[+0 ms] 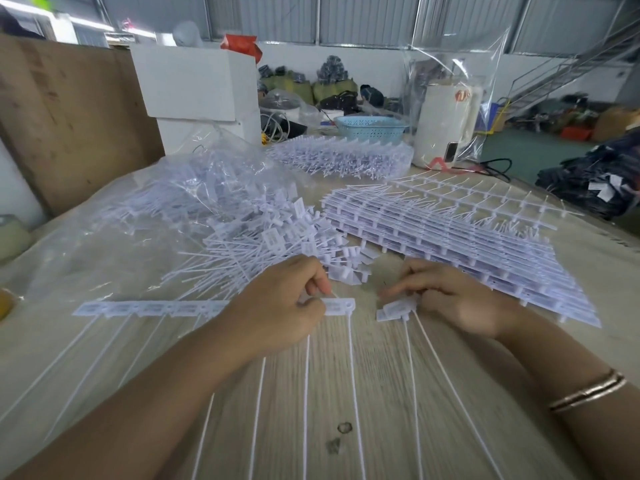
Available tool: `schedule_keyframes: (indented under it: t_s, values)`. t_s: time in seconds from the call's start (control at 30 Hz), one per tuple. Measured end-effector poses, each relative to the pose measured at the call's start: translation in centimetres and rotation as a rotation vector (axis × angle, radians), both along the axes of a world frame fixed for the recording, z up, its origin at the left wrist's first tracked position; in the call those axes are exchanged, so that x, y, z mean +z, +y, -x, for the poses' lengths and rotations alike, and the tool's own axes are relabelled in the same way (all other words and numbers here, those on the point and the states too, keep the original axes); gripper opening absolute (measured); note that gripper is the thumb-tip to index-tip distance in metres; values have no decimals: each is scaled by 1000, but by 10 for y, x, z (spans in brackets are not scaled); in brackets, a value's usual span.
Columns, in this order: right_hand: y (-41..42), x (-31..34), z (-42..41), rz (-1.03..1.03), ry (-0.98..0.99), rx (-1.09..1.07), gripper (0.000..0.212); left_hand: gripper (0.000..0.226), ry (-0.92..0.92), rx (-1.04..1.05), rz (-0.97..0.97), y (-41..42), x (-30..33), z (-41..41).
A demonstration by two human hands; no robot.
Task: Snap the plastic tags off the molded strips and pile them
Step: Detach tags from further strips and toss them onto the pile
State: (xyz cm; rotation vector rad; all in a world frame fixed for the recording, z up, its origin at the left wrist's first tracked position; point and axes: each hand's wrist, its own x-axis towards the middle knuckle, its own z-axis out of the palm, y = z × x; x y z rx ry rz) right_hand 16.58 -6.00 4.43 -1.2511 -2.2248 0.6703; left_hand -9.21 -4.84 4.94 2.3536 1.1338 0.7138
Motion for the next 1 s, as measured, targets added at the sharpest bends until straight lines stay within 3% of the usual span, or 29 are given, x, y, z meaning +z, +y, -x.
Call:
schedule_keyframes:
  t_s: [0.13,0.27,0.33,0.47,0.53,0.57,0.73,1.0]
  values:
    - [-7,2,17,-300,9,-5,42,31,-23,-47,32,-3,1,-3]
    - [-11,-2,42,-621,-255,51,47,33,-60,-75,36,-4,-1,-5]
    - [-8,-4,46,-768,-343,23,41,32,-70,-66,31,-3,-2,-5]
    - [-3,-7,41,-902,-314,16,24,17,36,-32,-62,3,-2,-2]
    - [-1,-7,36,-926,-299,-32,24,7,156,11,-135,7,-2,2]
    - [-1,-7,35,-935,-305,-54,24,13,181,21,-143,9,-3,4]
    - [0,-10,36,-882,-389,-80,17,15,94,-35,-102,14,-7,5]
    - [-2,-7,35,-363,-39,-33,29,14,54,-120,-96,17,-9,4]
